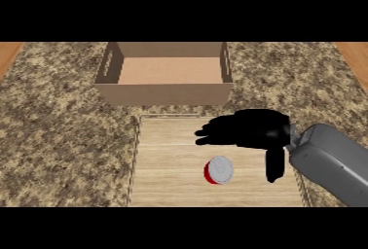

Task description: Pick the can from the tray and place it in the cardboard box

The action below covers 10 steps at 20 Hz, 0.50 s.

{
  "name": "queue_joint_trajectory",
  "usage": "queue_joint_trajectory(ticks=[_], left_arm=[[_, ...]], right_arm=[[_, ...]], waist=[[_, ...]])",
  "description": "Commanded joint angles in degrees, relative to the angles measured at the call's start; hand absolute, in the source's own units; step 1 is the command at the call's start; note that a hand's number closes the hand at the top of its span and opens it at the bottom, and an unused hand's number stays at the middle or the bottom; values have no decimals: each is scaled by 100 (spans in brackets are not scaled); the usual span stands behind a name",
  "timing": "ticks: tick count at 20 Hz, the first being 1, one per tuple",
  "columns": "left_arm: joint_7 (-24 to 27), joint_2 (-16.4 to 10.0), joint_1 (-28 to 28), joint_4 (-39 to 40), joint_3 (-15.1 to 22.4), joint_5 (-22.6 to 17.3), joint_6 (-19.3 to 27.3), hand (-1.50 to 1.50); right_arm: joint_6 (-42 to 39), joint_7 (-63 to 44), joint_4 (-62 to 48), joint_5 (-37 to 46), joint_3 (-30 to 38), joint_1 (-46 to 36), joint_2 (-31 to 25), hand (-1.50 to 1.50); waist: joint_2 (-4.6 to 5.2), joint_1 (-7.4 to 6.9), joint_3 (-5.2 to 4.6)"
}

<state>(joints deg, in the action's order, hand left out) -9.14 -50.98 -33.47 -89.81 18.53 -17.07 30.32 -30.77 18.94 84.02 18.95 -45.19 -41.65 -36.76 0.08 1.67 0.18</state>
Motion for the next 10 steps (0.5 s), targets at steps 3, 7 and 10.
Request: queue_joint_trajectory(ticks=[3,7,10], left_arm=[[612,202,1511,-558,-566,44,120,0],[596,246,1526,-510,-535,58,168,0],[645,170,1435,-642,-556,88,197,0]], right_arm=[[37,-209,-128,141,-123,-93,367,-150],[6,-148,-154,145,-216,-64,511,-150],[-78,-68,-110,72,-232,-7,513,-150]], waist=[[-20,204,-50],[-15,273,-49],[-55,248,-30]])
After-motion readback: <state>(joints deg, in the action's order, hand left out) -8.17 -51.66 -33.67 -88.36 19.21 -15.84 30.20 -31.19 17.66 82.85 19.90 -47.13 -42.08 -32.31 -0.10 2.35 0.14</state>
